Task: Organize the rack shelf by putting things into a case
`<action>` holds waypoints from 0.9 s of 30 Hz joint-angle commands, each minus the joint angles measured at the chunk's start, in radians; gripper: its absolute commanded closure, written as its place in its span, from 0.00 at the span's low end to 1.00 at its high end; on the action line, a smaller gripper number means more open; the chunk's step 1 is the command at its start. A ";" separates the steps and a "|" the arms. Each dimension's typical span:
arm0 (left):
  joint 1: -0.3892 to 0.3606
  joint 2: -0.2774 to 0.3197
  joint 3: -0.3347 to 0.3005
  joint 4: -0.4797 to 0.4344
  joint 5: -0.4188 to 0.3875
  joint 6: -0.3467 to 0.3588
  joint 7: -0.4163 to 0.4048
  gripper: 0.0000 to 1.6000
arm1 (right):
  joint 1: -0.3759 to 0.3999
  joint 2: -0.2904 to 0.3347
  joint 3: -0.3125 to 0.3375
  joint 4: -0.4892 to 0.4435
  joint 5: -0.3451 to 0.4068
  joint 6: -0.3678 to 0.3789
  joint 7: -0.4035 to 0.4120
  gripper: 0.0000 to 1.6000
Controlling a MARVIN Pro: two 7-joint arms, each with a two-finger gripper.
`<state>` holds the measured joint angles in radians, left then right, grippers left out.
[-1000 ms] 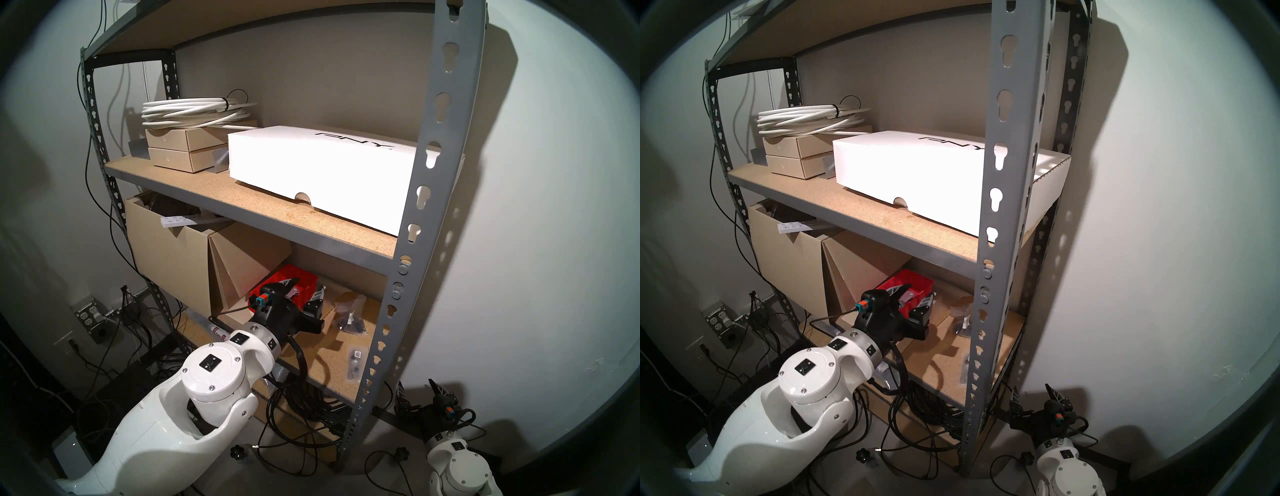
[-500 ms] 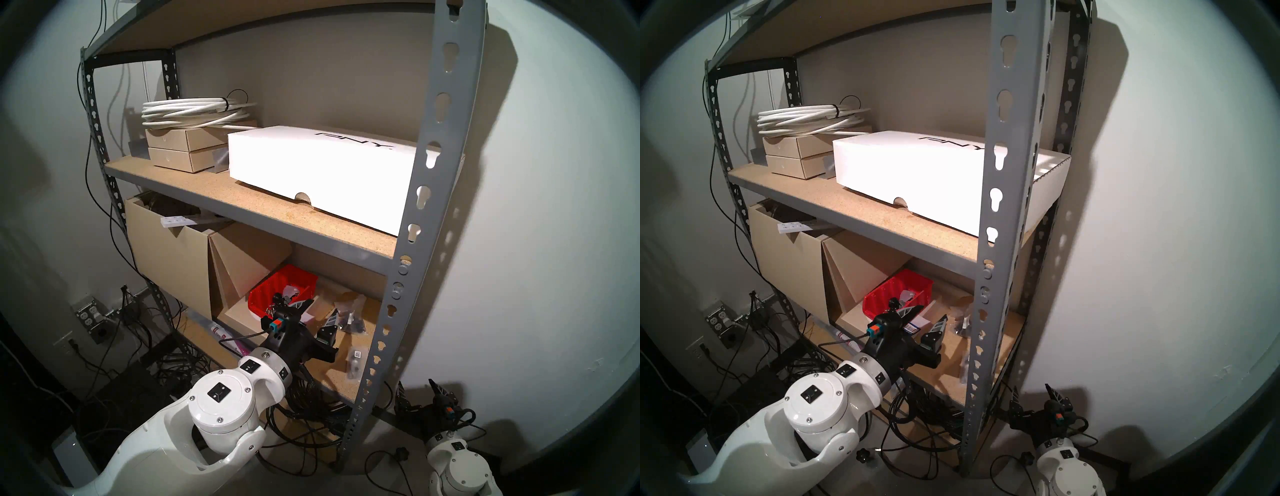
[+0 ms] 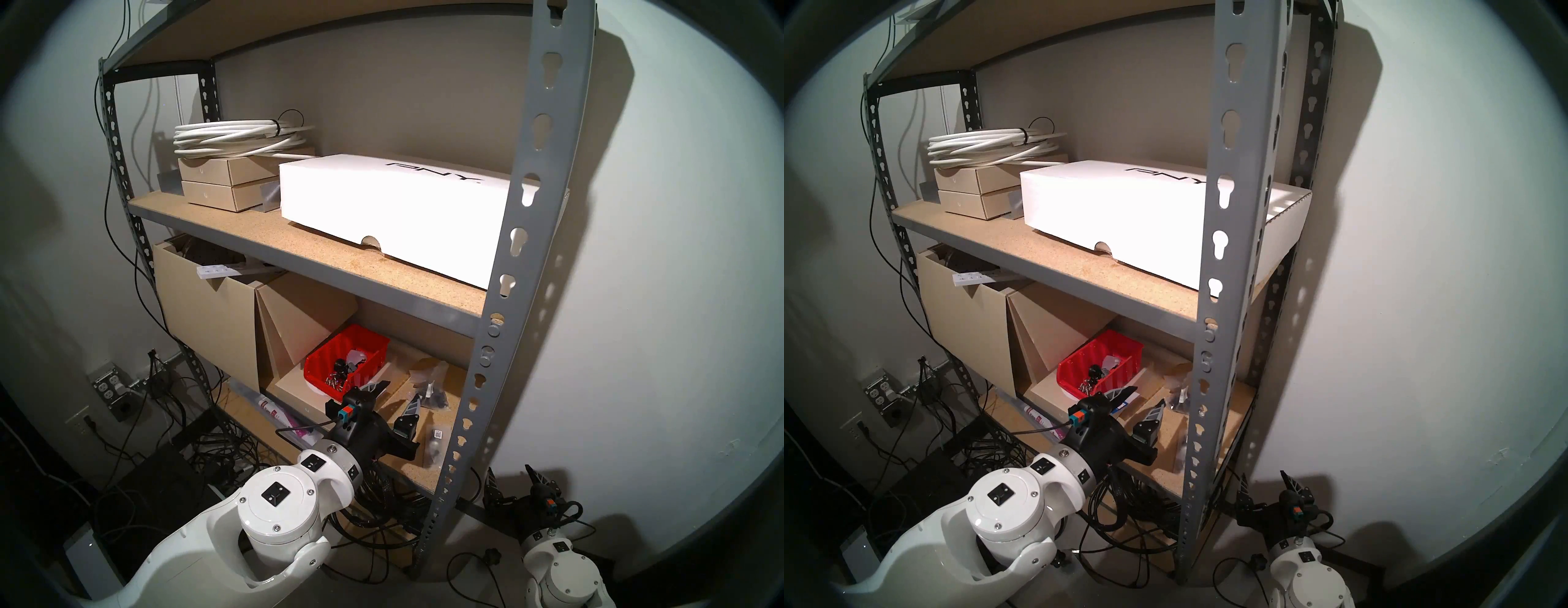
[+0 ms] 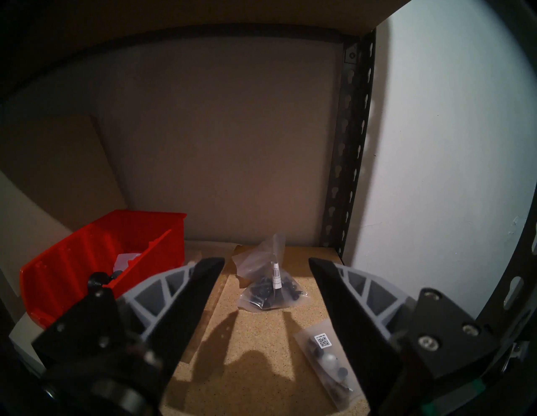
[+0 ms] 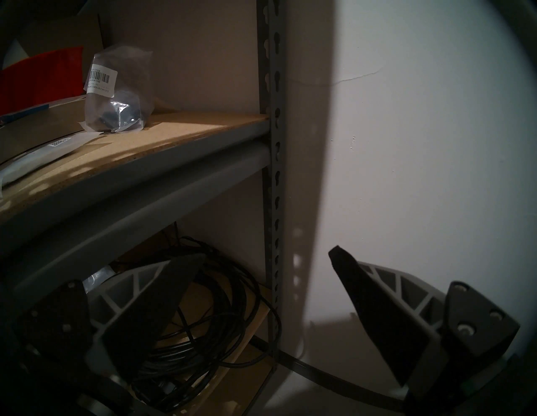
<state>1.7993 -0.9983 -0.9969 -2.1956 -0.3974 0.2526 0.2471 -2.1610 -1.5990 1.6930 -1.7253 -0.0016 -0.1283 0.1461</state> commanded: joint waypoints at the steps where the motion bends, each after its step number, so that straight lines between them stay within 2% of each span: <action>1: -0.007 -0.004 -0.008 -0.015 -0.004 -0.008 -0.004 0.19 | 0.000 0.000 0.000 -0.018 0.000 -0.001 0.000 0.00; 27: -0.005 -0.007 -0.012 -0.014 -0.001 -0.007 -0.008 0.19 | 0.000 0.000 0.000 -0.018 0.000 -0.001 0.000 0.00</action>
<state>1.7951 -1.0003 -1.0059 -2.1934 -0.3968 0.2526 0.2362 -2.1610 -1.5990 1.6930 -1.7253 -0.0016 -0.1283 0.1461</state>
